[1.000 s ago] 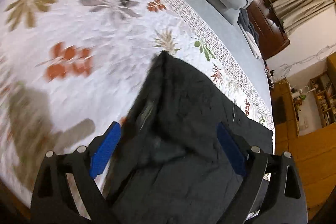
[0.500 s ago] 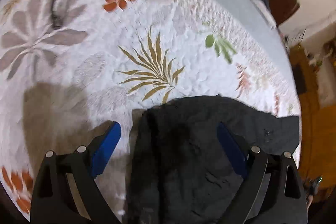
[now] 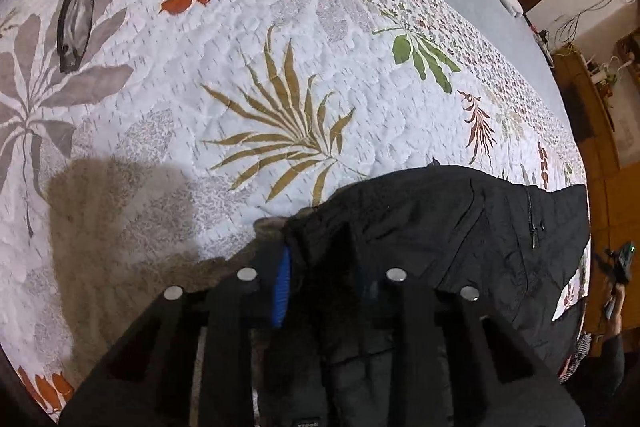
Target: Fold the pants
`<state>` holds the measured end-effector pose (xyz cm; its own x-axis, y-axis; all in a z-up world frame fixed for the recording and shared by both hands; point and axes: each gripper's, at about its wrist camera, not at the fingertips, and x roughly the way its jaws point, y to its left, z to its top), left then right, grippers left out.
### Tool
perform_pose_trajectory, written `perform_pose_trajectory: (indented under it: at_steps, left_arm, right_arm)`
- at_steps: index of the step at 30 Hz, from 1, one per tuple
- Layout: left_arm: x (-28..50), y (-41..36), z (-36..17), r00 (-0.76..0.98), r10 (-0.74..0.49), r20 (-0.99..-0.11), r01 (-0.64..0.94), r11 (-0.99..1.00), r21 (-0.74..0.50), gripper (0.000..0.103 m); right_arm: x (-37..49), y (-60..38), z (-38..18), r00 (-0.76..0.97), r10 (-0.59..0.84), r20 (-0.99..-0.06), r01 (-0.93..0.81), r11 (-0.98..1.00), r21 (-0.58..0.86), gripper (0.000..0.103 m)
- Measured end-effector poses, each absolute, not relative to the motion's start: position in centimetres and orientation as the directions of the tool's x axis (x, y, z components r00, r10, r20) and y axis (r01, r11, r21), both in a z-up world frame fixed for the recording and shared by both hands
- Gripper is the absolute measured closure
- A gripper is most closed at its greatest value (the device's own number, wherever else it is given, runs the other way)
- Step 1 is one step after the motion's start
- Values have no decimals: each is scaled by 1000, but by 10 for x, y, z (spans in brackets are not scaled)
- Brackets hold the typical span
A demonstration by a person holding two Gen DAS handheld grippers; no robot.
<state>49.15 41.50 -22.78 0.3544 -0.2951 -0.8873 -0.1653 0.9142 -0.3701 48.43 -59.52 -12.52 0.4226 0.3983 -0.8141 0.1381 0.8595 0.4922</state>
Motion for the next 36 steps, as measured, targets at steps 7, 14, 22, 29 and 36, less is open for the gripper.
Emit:
perform_pose_trajectory:
  at_steps: [7,14,22,29,36]
  left_arm:
    - [495,414,-236,389,-271,-881,-202,907,-369,84]
    - [500,412,-240,370,-259,-892,-217,910,-354,84]
    - [504,411,-243,365,-242,-899,-253,903,-346,83]
    - [506,404,-239,353,-186,-917,-280,914,-293,84]
    - [504,400,-218,361,-135,-923,-326,909,-261,88]
  right_arm:
    - [577,-625,-105,430,356,-830,107,892,438,21]
    - [652,-634,-135,343,291,-893,58,942,329,21]
    - [700,-644,-168,317,315,-895,30,940,341,21]
    - [696,-629,-174,260,379,-888,-45,924,381,83]
    - [664,-624,-132,332,324,-886,-63,945,322,94]
